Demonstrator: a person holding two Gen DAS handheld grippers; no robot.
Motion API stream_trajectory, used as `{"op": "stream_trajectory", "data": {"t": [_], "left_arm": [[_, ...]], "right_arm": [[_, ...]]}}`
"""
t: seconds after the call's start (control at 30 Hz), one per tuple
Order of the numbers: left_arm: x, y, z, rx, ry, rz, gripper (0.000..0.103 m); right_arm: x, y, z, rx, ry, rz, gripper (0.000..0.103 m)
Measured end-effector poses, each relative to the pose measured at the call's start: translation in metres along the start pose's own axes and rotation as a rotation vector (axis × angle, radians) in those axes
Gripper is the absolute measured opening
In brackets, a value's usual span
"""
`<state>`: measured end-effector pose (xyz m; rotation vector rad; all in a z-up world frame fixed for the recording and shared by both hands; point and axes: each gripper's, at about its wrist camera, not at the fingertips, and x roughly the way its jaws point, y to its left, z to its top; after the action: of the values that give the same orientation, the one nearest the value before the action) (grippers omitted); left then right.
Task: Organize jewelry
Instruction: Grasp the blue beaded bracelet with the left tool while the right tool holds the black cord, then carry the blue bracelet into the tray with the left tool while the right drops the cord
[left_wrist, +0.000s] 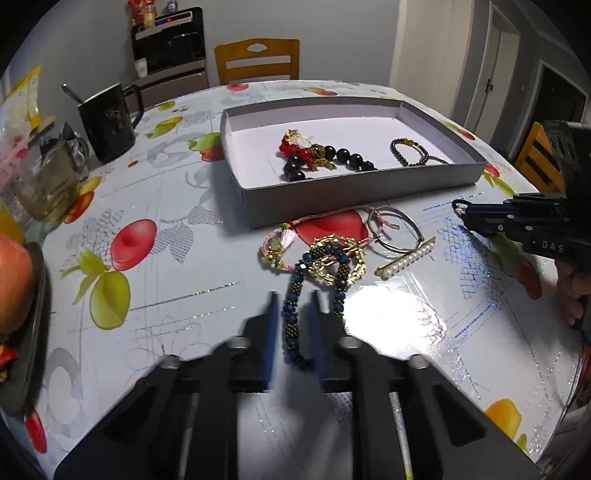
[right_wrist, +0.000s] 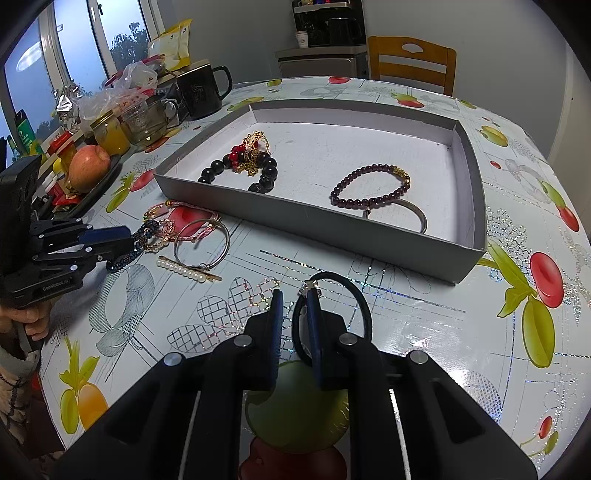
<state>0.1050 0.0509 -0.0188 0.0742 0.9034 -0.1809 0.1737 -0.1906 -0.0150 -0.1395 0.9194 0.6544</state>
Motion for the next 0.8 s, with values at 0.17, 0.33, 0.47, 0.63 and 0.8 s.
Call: {"op": "stream_trajectory", "data": {"t": [0.17,0.33,0.47,0.63,0.8], "left_arm": [[-0.007,0.000,-0.001,-0.023,-0.013,-0.045,0.007],[-0.026,-0.004,0.005,-0.033,-0.062,-0.080,0.007],[-0.047,-0.011,0.013,-0.014,-0.111,-0.090,0.007],[-0.065,-0.021,0.021,0.014,-0.153,-0.095,0.007],[-0.077,-0.031,0.029,0.040,-0.184,-0.102,0.007]], "right_arm": [[-0.001,-0.001,0.000,0.004,-0.006,-0.001,0.003],[-0.005,0.001,-0.001,0.005,-0.027,0.007,0.002],[-0.012,0.003,0.001,0.005,-0.044,0.011,0.002],[-0.027,0.008,0.010,-0.003,-0.085,0.019,0.002],[-0.043,0.014,0.019,-0.021,-0.122,0.021,0.002]]}}
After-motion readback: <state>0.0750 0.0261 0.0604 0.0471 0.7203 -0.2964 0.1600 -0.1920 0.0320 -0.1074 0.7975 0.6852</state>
